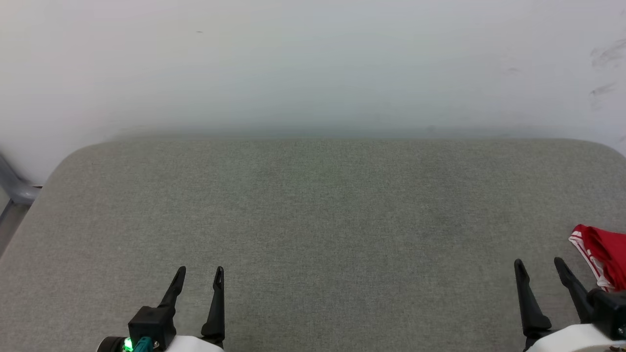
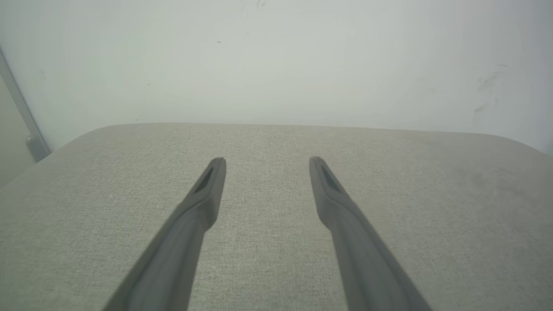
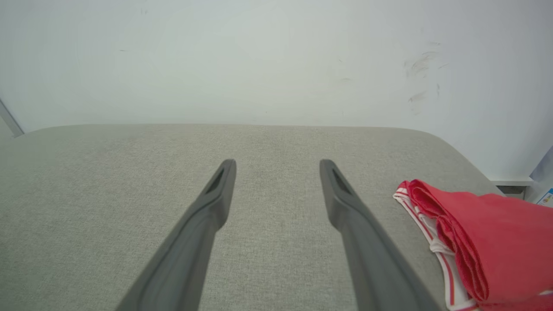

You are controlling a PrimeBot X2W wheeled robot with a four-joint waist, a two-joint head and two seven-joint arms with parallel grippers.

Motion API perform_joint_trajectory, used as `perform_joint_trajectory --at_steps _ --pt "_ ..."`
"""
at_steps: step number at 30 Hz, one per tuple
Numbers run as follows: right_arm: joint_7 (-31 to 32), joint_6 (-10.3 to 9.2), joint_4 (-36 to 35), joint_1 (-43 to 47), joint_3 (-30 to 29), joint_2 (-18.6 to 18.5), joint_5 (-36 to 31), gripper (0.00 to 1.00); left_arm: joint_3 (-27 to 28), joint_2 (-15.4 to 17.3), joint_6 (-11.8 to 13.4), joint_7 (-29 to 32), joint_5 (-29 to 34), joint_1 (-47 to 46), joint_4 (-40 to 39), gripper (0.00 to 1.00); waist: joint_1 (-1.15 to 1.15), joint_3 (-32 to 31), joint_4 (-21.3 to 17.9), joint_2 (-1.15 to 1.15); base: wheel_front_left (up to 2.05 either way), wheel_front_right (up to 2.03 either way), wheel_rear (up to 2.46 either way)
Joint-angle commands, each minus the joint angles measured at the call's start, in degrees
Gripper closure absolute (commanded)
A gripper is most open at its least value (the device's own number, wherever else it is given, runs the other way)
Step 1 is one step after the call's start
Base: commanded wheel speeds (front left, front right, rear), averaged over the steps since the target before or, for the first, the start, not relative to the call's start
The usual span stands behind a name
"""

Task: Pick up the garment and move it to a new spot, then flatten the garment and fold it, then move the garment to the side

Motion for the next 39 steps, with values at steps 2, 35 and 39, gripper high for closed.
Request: perform_joint_trajectory --at_steps 2,35,39 --pt "0.5 -0.05 -1.5 2.2 0.3 0.5 -0.5 0.00 0.3 0.6 0.4 -0.1 0.6 1.1 0.1 0.00 0.01 -0.5 0.2 0.00 0.00 0.00 0.00" --pt "0.9 0.00 -1.6 4.6 1.9 1.1 1.9 1.00 -0.3 0.5 -0.3 0.8 -1.2 1.0 3.7 1.00 0.01 -0.5 -0.3 0.00 0.00 0.00 0.00" --pt "1.2 0.00 -0.5 3.5 1.8 1.1 6.8 1.00 0.6 0.3 -0.8 2.1 -5.7 0.3 3.9 1.00 0.01 -0.4 -0.4 0.00 0.00 0.00 0.00"
